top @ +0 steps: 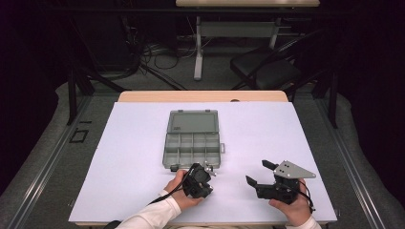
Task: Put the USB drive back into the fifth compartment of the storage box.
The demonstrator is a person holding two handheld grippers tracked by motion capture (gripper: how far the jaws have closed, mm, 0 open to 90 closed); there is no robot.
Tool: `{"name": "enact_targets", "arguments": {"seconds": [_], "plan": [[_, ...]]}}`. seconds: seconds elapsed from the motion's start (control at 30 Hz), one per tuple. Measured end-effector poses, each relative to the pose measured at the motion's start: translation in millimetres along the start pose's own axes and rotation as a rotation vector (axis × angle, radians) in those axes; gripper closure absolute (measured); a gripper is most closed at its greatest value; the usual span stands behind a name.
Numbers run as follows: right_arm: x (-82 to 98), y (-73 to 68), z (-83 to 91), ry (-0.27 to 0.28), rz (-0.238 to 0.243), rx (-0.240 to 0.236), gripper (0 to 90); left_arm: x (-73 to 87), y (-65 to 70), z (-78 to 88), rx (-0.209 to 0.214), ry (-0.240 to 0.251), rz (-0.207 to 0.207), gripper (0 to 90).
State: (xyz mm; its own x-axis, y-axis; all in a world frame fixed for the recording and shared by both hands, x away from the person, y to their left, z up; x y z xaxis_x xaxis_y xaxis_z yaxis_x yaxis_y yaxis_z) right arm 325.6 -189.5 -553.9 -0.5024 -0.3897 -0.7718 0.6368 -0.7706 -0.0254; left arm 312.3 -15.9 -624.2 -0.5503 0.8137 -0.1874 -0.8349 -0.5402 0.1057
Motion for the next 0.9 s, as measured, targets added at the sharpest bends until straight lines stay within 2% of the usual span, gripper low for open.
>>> {"name": "enact_targets", "arguments": {"seconds": [0.53, 0.9], "plan": [[0.9, 2.3, 0.5, 0.000, -0.005, 0.002, 18.1, 0.1, -4.4, 10.8, 0.008, 0.020, 0.012, 79.3], [3.3, 5.9, 0.7, 0.000, -0.017, 0.009, 18.2, 1.3, -13.3, 26.2, 0.016, 0.042, 0.025, 79.3]]}}
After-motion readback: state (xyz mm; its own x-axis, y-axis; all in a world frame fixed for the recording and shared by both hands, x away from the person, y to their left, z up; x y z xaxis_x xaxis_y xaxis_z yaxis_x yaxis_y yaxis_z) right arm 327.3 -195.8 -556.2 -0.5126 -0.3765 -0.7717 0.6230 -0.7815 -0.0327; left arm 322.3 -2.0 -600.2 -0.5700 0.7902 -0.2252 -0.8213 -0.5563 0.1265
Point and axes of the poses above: each handheld gripper's, and its own axes: z roughly backward along the jaws, x roughly out of its underside, y roughly to its right, the point moved 10 cm from there along -z, roughly forward along the jaws, and after that the axes turned 15 degrees about -y, right-handed, at the moved point
